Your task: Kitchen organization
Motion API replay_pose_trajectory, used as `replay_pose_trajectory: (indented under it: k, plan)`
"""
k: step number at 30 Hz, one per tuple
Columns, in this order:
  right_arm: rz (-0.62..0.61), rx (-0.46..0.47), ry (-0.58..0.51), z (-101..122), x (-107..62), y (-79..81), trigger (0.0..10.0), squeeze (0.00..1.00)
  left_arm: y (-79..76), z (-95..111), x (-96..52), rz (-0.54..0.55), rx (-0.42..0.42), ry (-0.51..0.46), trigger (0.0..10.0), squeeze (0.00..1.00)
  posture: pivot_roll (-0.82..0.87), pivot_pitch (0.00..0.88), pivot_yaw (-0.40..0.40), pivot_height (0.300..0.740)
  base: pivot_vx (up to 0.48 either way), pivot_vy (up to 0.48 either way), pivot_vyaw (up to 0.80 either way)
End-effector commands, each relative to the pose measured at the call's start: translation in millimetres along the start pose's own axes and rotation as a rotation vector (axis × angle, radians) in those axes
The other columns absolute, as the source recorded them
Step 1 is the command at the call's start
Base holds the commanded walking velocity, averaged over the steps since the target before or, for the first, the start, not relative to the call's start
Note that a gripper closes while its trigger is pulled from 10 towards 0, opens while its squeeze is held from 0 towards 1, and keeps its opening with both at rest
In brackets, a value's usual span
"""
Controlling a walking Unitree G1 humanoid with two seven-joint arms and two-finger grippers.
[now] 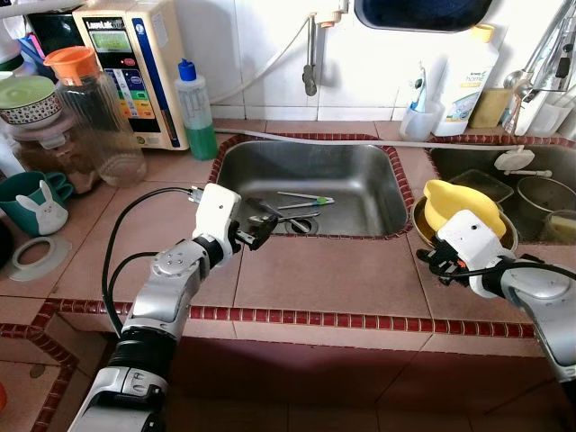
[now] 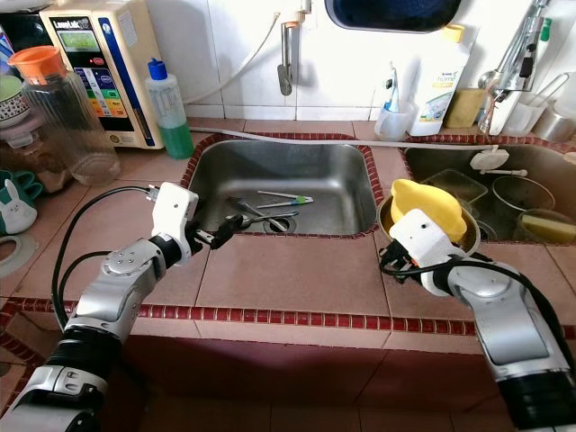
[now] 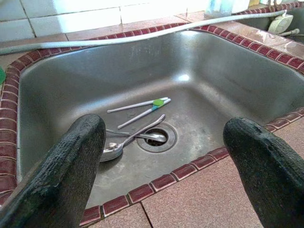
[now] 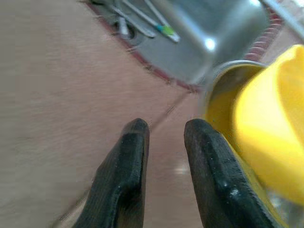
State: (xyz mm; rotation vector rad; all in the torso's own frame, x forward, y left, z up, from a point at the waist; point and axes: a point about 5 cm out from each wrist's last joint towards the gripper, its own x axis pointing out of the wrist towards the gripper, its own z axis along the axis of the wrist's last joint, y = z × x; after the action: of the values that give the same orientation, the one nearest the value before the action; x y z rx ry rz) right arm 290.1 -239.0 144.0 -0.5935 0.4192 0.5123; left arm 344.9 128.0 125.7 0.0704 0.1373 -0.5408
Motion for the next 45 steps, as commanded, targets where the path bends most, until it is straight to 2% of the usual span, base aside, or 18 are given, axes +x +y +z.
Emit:
replay_pose_trajectory:
  k: [1, 6, 7, 8, 9, 10, 13, 16, 24, 26, 33, 39, 40, 41, 42, 43, 44, 45]
  plan:
    - [0.013, -0.002, -0.011, 5, -2.8, 2.2, 0.0, 0.00, -0.6, 3, -0.5, -0.014, 0.016, -0.003, 10.0, 0.00, 0.08, 0.000, 0.066, 0.740, 0.000, 0.000, 0.00]
    - [-0.032, -0.003, -0.039, 9, -6.2, 2.1, 0.4, 0.00, -1.0, 4, 0.6, -0.019, 0.019, -0.004, 10.0, 0.00, 0.08, 0.000, 0.070, 0.740, 0.000, 0.000, 0.00]
    - [-0.062, 0.001, -0.061, 13, -6.9, 0.1, 7.5, 0.00, -0.8, 4, 0.7, -0.019, 0.020, -0.004, 10.0, 0.00, 0.08, 0.000, 0.073, 0.740, 0.000, 0.000, 0.00]
    - [-0.084, 0.009, -0.076, 16, -7.2, -1.9, 9.9, 0.85, -0.8, 4, 0.7, -0.020, 0.020, -0.004, 10.0, 0.00, 0.08, 0.000, 0.073, 0.740, 0.000, 0.000, 0.00]
    - [-0.100, 0.016, -0.085, 17, -7.8, -3.1, 9.9, 0.85, -0.7, 5, 0.7, -0.020, 0.020, -0.004, 10.0, 0.00, 0.08, 0.000, 0.073, 0.740, 0.000, 0.000, 0.00]
    - [-0.115, 0.025, -0.100, 20, -8.6, -4.4, 10.0, 1.00, -0.7, 5, 0.7, -0.021, 0.021, -0.004, 10.0, 0.00, 0.08, 0.000, 0.075, 0.740, 0.000, 0.000, 0.00]
    - [-0.155, 0.063, -0.149, 30, -12.3, -7.8, 10.0, 1.00, -0.3, 5, 0.2, -0.022, 0.022, -0.002, 10.0, 0.00, 0.08, 0.000, 0.076, 0.740, 0.000, 0.000, 0.00]
    - [-0.238, 0.063, -0.189, 38, -15.9, -18.8, 10.0, 1.00, -0.1, 5, -0.1, -0.023, 0.024, -0.001, 10.0, 0.00, 0.08, 0.000, 0.077, 0.740, 0.000, 0.000, 0.00]
    - [-0.411, -0.008, -0.144, 36, -22.5, -45.1, 10.0, 1.00, 0.5, 6, -0.3, -0.021, 0.026, -0.004, 10.0, 0.00, 0.09, 0.000, 0.075, 0.740, 0.000, 0.000, 0.00]
    - [-0.420, -0.067, -0.082, 28, -23.7, -49.0, 10.0, 1.00, 0.2, 5, -0.7, -0.021, 0.025, -0.003, 10.0, 0.00, 0.09, 0.000, 0.074, 0.740, 0.000, 0.000, 0.00]
    - [-0.446, -0.127, -0.003, 18, -25.3, -57.6, 10.0, 1.00, 1.9, 5, -2.0, -0.020, 0.027, 0.000, 10.0, 0.00, 0.09, 0.000, 0.077, 0.740, 0.000, 0.000, 0.00]
    - [-0.371, -0.096, -0.009, 17, -18.7, -53.9, 10.0, 1.00, 2.8, 5, -2.0, -0.024, 0.031, 0.002, 10.0, 0.00, 0.09, 0.000, 0.082, 0.740, 0.000, 0.000, 0.00]
    - [-0.348, -0.088, -0.020, 19, -16.5, -52.0, 10.0, 0.76, 3.1, 5, -2.0, -0.025, 0.032, 0.003, 10.0, 0.00, 0.10, 0.000, 0.083, 0.740, 0.000, 0.000, 0.00]
    - [-0.343, -0.086, -0.024, 19, -15.9, -51.7, 10.0, 0.76, 3.1, 5, -2.0, -0.024, 0.032, 0.003, 10.0, 0.00, 0.10, 0.000, 0.083, 0.740, 0.000, 0.000, 0.00]
    - [-0.332, -0.081, -0.030, 19, -14.8, -50.8, 10.0, 0.21, 3.2, 5, -2.0, -0.024, 0.032, 0.003, 10.0, 0.00, 0.10, 0.000, 0.083, 0.740, 0.000, 0.000, 0.00]
    - [-0.324, -0.078, -0.033, 20, -14.0, -50.2, 10.0, 0.21, 3.2, 5, -2.1, -0.024, 0.032, 0.003, 10.0, 0.00, 0.10, 0.000, 0.083, 0.740, 0.000, 0.000, 0.00]
    - [-0.311, -0.080, -0.028, 19, -12.1, -49.1, 10.0, 0.00, 3.4, 5, -2.3, -0.024, 0.032, 0.004, 10.0, 0.00, 0.10, 0.000, 0.084, 0.740, 0.000, 0.000, 0.00]
    - [-0.300, -0.083, -0.024, 18, -11.1, -48.4, 10.0, 0.00, 3.5, 5, -2.4, -0.024, 0.032, 0.005, 10.0, 0.00, 0.10, 0.000, 0.084, 0.740, 0.000, 0.000, 0.00]
